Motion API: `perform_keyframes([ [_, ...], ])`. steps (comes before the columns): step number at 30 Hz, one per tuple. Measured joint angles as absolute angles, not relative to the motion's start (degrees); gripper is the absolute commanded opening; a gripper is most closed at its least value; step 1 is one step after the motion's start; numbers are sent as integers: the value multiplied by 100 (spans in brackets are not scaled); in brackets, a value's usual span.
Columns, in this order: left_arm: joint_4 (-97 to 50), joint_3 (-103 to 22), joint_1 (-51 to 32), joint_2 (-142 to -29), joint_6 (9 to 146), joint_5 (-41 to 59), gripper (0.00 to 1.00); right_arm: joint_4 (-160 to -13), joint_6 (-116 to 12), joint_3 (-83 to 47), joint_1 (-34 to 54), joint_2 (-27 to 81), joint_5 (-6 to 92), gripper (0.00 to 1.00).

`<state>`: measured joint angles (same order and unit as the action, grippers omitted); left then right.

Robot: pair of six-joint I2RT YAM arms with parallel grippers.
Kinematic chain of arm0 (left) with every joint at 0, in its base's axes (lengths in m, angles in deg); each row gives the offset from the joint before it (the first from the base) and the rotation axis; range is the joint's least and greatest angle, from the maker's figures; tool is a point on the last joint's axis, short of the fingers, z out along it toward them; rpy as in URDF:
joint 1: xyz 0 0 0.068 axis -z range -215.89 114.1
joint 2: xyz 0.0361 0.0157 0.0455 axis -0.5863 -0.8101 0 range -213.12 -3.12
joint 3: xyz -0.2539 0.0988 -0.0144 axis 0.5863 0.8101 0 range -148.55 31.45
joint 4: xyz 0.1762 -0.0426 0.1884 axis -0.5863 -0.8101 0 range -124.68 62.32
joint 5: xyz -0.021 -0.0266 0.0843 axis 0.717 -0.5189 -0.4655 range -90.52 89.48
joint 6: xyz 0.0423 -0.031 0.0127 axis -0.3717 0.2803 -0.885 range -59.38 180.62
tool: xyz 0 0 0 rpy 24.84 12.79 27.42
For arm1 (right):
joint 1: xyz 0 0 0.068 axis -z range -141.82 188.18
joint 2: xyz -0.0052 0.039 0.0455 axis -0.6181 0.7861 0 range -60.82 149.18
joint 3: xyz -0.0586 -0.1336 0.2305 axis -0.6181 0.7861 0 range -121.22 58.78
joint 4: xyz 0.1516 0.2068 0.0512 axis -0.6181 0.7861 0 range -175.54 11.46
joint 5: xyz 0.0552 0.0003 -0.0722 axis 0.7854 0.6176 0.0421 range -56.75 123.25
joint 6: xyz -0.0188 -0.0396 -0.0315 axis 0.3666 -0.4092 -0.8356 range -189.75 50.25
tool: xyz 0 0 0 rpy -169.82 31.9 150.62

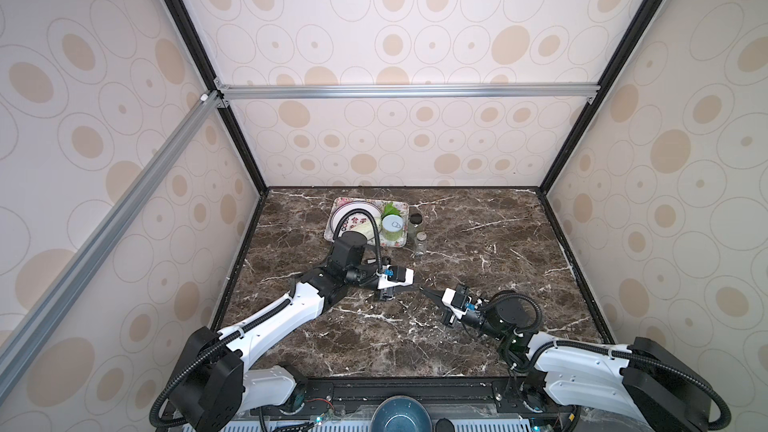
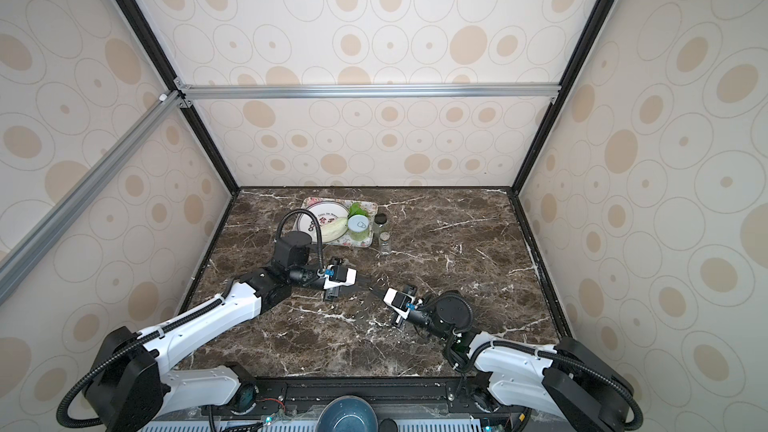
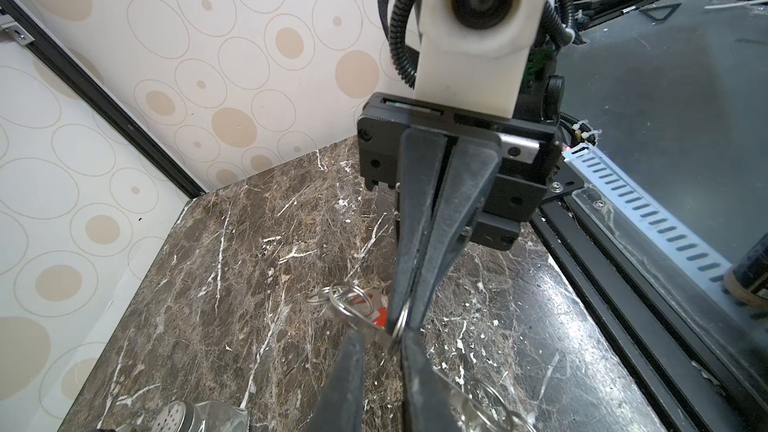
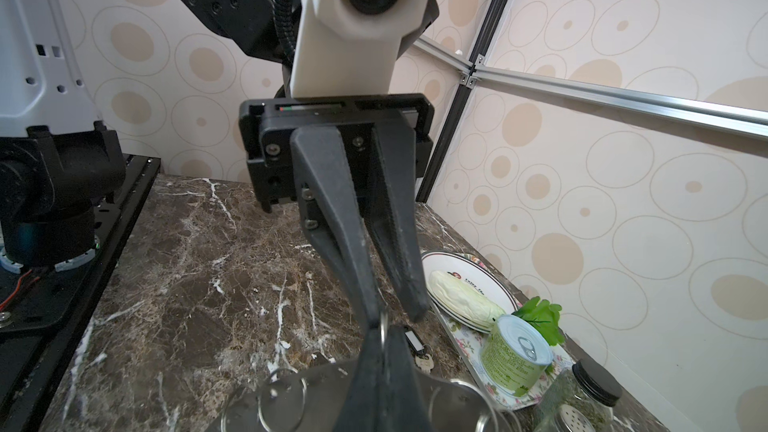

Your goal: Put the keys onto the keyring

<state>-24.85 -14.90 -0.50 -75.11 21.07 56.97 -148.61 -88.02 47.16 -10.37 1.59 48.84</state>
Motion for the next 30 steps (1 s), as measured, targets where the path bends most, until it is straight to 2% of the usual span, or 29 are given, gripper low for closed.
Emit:
perform_keyframes([
  [10,-2577,-1507,18,-7568,1949,5719,19,-14929,-8624,4620,-1029,343,4821,0],
  [16,-2701,-1610,16,-7642,1805,5743,8,-14951,-8537,4620,-1029,343,4823,0],
  [22,-2741,-1649,16,-7653,1755,5730,3,-14968,-8550,4620,-1026,340,4812,0],
  [26,-2701,-1649,25,-7644,1757,5728,3,-14824,-8694,4625,-1026,203,4803,0],
  [30,-2610,-1645,66,-7620,1774,5730,8,-14394,-8896,4625,-1026,-182,4829,0],
])
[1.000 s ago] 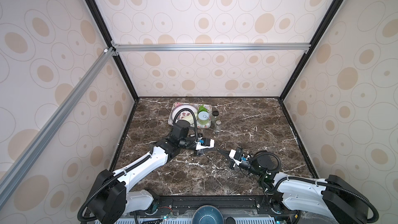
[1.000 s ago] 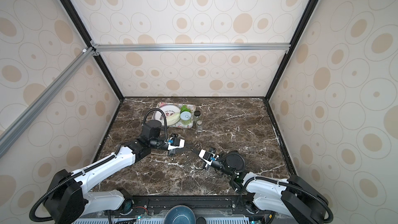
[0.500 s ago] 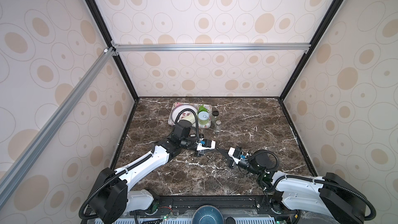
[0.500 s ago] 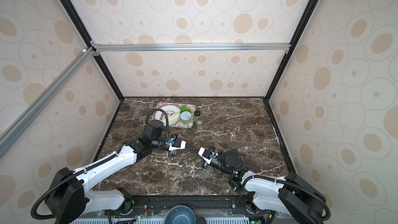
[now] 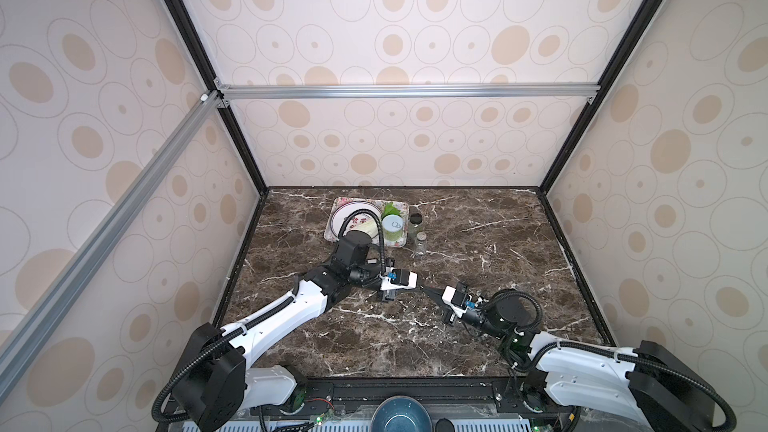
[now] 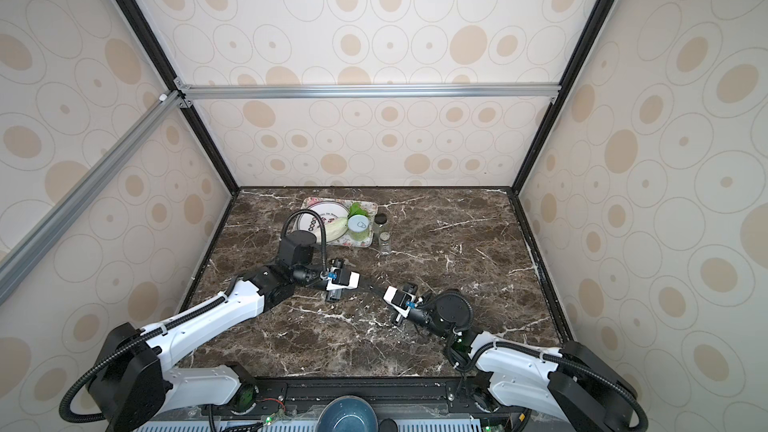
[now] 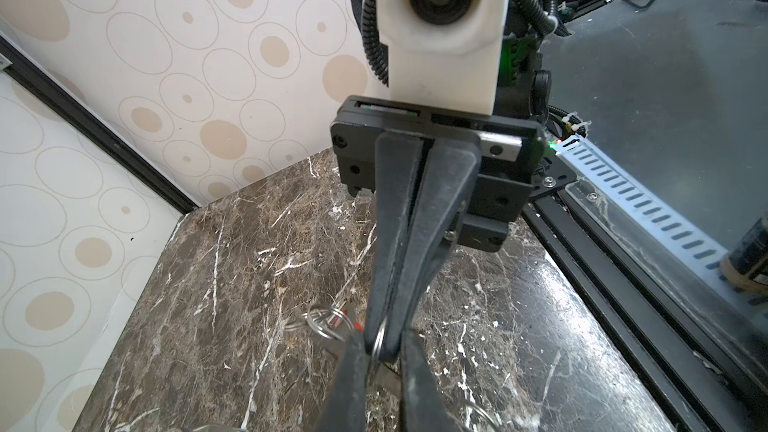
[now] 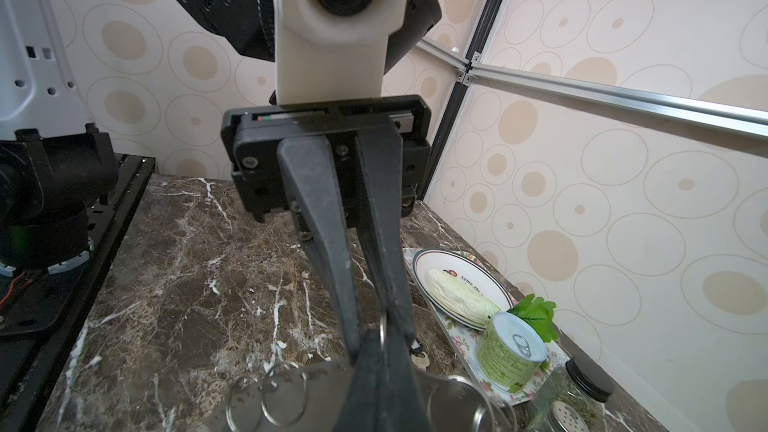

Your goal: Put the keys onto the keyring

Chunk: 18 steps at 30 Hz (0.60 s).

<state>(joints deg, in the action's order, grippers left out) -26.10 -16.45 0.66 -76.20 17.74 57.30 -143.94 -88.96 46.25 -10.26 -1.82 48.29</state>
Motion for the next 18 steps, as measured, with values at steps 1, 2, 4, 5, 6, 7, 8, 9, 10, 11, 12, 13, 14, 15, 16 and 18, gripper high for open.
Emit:
perform_keyframes([
  [1,-2583,-1643,79,-7616,1779,5728,11,-14269,-8946,4627,-1026,-302,4838,0],
  [2,-2555,-1643,90,-7607,1783,5728,12,-14168,-8981,4627,-1026,-394,4840,0],
  [4,-2498,-1640,119,-7601,1794,5736,14,-13974,-9040,4629,-1029,-584,4843,0],
  [5,-2478,-1638,123,-7601,1796,5743,15,-13924,-9064,4633,-1026,-639,4845,0],
  [6,-2470,-1638,132,-7601,1803,5745,15,-13876,-9081,4638,-1026,-680,4845,0],
  [7,-2470,-1636,140,-7601,1812,5745,16,-13841,-9101,4638,-1026,-707,4845,0],
  [8,-2472,-1636,145,-7601,1816,5745,16,-13817,-9121,4638,-1026,-722,4840,0],
  [9,-2472,-1632,147,-7601,1820,5745,17,-13795,-9149,4642,-1026,-731,4834,0],
  [10,-2472,-1625,151,-7598,1831,5739,19,-13768,-9184,4642,-1026,-739,4808,0],
  [11,-2470,-1612,147,-7596,1840,5717,22,-13747,-9204,4649,-1016,-748,4792,0],
  [12,-2461,-1590,136,-7588,1862,5690,26,-13731,-9223,4662,-1005,-748,4777,0],
  [13,-2443,-1566,127,-7581,1888,5669,28,-13718,-9236,4677,-989,-748,4770,0],
  [14,-2430,-1546,119,-7574,1914,5653,31,-13716,-9241,4697,-972,-750,4757,0],
  [15,-2406,-1522,110,-7559,1934,5631,31,-13714,-9241,4719,-948,-750,4746,0],
  [16,-2387,-1500,108,-7539,1934,5607,31,-13707,-9239,4741,-913,-750,4731,0],
  [18,-2382,-1483,108,-7511,1938,5588,25,-13698,-9234,4784,-825,-772,4716,0],
])
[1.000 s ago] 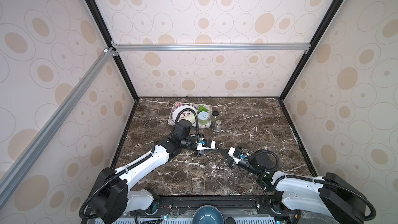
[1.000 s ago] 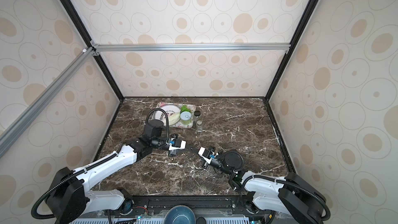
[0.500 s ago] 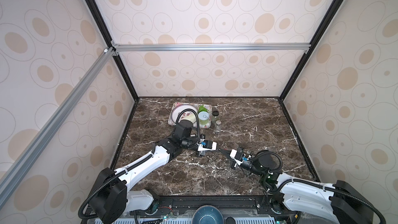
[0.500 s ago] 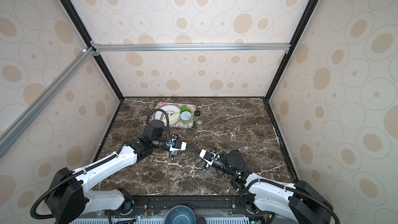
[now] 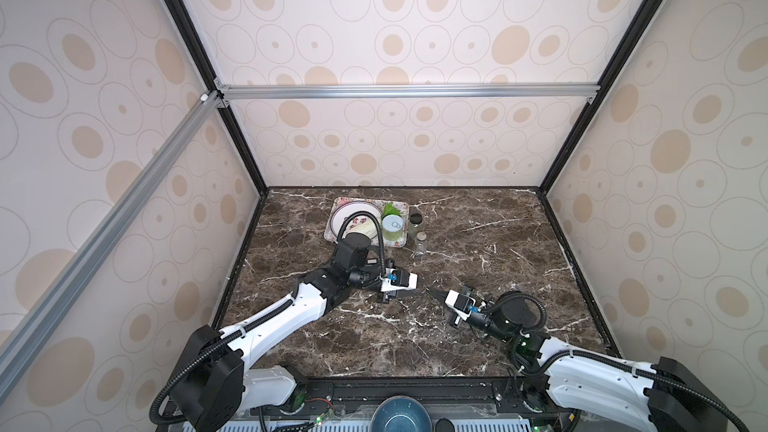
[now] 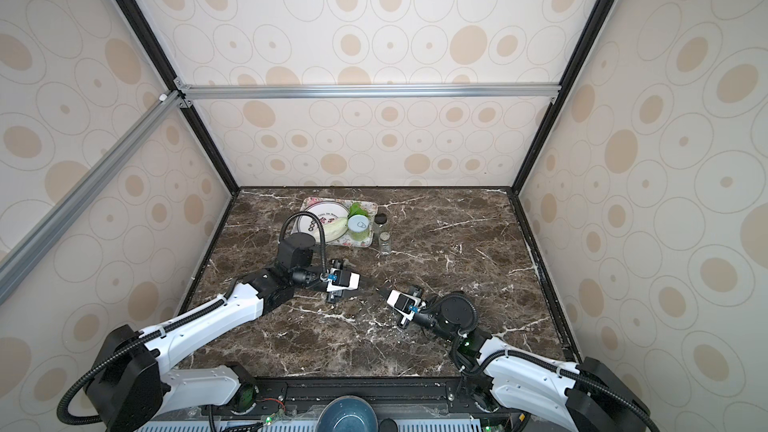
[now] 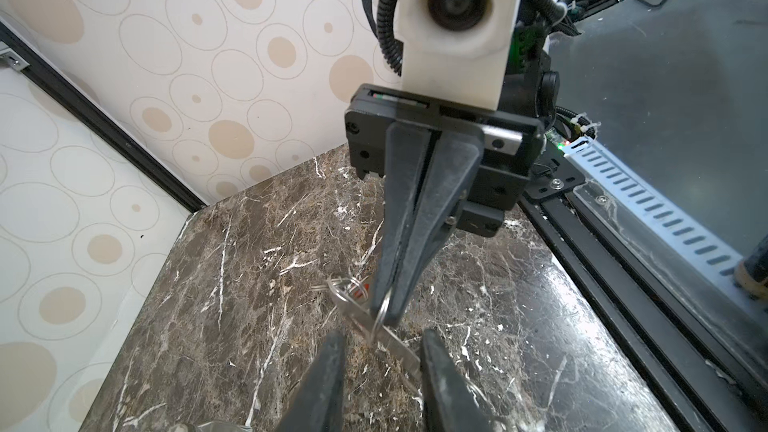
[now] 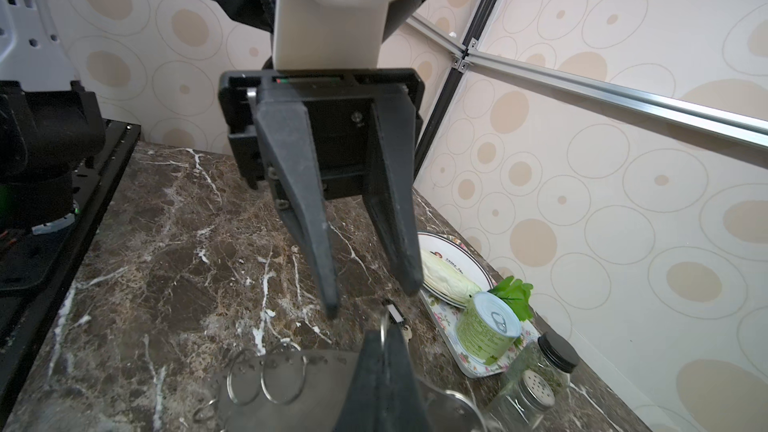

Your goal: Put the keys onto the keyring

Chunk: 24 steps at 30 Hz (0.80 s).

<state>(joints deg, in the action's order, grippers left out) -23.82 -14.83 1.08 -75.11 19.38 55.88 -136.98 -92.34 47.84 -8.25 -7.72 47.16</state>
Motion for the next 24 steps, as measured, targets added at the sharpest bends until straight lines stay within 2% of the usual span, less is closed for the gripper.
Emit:
perform_keyframes([
  [24,-2607,-1490,108,-7568,1770,5704,13,-13880,-8904,4719,-718,-551,5446,0],
])
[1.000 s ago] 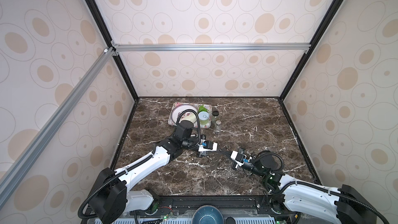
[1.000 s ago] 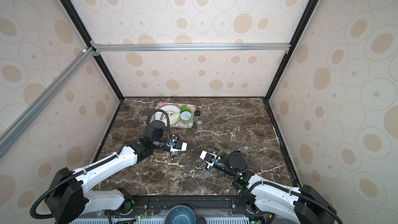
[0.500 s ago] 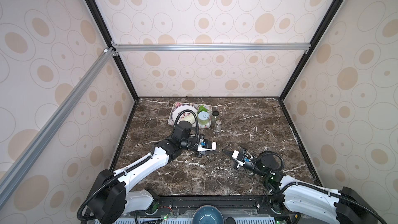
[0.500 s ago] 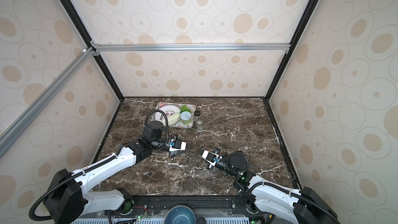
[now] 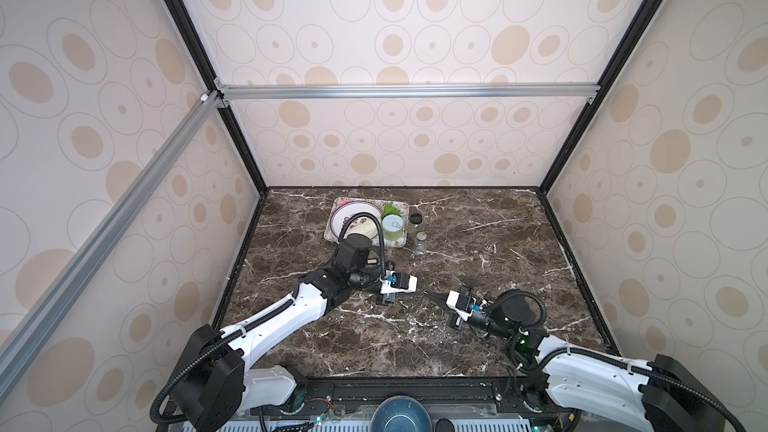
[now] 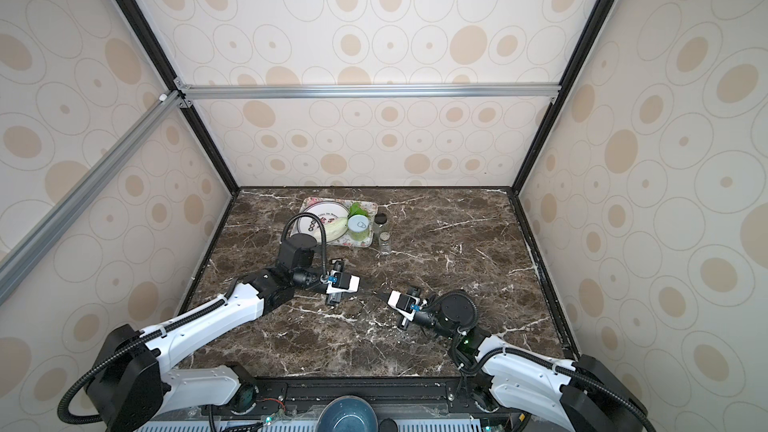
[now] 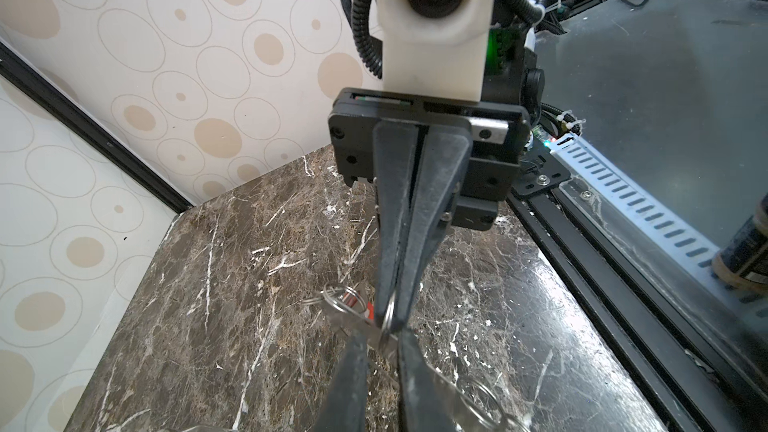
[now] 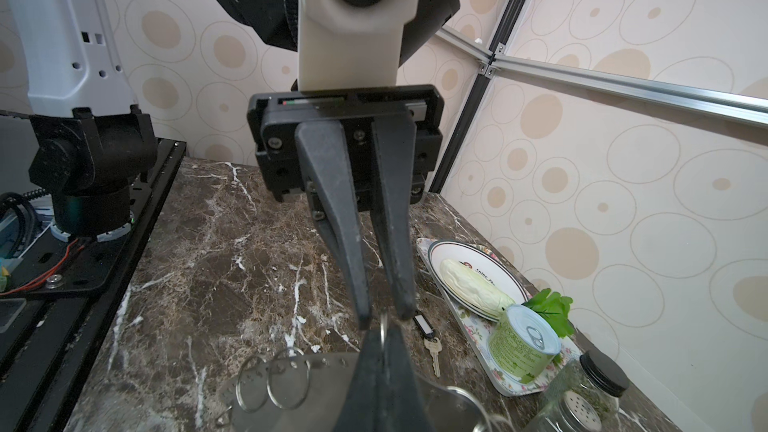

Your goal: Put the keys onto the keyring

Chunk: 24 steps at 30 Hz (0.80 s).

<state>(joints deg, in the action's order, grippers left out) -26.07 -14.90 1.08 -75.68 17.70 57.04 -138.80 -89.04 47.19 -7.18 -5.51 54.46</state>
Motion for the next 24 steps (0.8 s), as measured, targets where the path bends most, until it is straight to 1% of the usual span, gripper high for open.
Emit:
perform_keyframes([
  [3,-2651,-1490,108,-7583,1750,5706,11,-13935,-8854,4679,-718,-479,5472,0],
  [7,-2669,-1500,97,-7585,1715,5697,3,-14055,-8784,4677,-716,-372,5527,0],
  [9,-2671,-1500,95,-7583,1707,5690,0,-14098,-8751,4675,-716,-339,5544,0],
  [13,-2666,-1500,79,-7583,1709,5677,0,-14177,-8673,4653,-712,-239,5559,0],
  [14,-2662,-1500,77,-7583,1722,5666,0,-14201,-8664,4653,-712,-219,5557,2],
  [16,-2627,-1500,77,-7583,1777,5612,0,-14217,-8633,4651,-710,-202,5522,17],
  [18,-2592,-1500,84,-7583,1860,5535,0,-14157,-8618,4627,-710,-228,5404,26],
  [20,-2555,-1500,90,-7585,1932,5413,0,-13908,-8583,4598,-712,-394,5238,27],
  [24,-2542,-1511,158,-7649,2034,5041,0,-13003,-8515,4561,-712,-1115,4617,26],
])
